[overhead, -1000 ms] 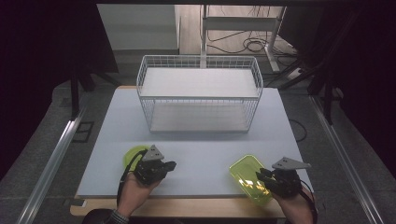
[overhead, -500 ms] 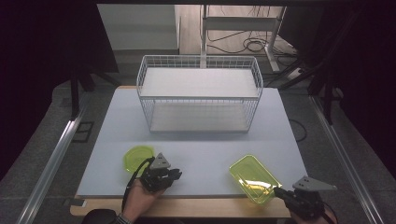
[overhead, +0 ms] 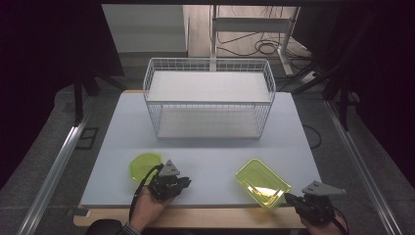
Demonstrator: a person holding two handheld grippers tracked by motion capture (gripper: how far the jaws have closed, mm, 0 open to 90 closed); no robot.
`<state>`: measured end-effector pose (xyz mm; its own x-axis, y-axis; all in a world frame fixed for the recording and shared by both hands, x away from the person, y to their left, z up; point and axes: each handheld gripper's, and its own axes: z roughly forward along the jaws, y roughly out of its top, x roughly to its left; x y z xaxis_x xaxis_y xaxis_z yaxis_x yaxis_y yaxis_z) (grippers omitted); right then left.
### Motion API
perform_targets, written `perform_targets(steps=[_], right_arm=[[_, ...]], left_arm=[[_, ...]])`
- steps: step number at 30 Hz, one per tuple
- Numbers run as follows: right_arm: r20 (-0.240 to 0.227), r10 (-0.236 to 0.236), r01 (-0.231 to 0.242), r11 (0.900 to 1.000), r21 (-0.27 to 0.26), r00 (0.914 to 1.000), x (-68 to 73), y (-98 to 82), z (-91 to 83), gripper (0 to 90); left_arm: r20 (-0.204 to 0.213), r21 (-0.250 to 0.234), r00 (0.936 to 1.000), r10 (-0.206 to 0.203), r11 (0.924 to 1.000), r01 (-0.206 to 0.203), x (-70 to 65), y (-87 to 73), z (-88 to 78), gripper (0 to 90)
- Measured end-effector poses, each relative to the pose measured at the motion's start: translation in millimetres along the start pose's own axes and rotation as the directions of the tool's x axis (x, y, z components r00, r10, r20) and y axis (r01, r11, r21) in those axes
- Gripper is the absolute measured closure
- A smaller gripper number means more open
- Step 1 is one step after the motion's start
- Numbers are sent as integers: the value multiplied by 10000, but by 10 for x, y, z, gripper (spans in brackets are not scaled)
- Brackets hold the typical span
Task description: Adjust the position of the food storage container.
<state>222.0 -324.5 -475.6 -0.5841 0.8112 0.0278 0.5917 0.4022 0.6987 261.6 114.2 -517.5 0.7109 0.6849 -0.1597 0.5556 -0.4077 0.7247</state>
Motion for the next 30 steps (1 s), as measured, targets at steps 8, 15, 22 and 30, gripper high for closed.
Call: perform_targets(steps=[8,15,22,30], right_arm=[[-7,0,1,9998,212,10000,-147,238,293,890],[-257,16,-9,9997,251,9997,-177,432,505,890],[-562,-87,103,9995,292,9984,-161,616,697,890],[-975,-379,424,9981,441,9945,-40,859,962,890]], left_arm=[[15,-67,10000,-81,9999,81,17,24,17,847],[-54,-140,10000,-50,9999,49,25,83,64,852],[-153,-142,9998,-81,9999,78,47,75,53,853],[-387,-139,9992,-41,9999,35,59,51,2,852]])
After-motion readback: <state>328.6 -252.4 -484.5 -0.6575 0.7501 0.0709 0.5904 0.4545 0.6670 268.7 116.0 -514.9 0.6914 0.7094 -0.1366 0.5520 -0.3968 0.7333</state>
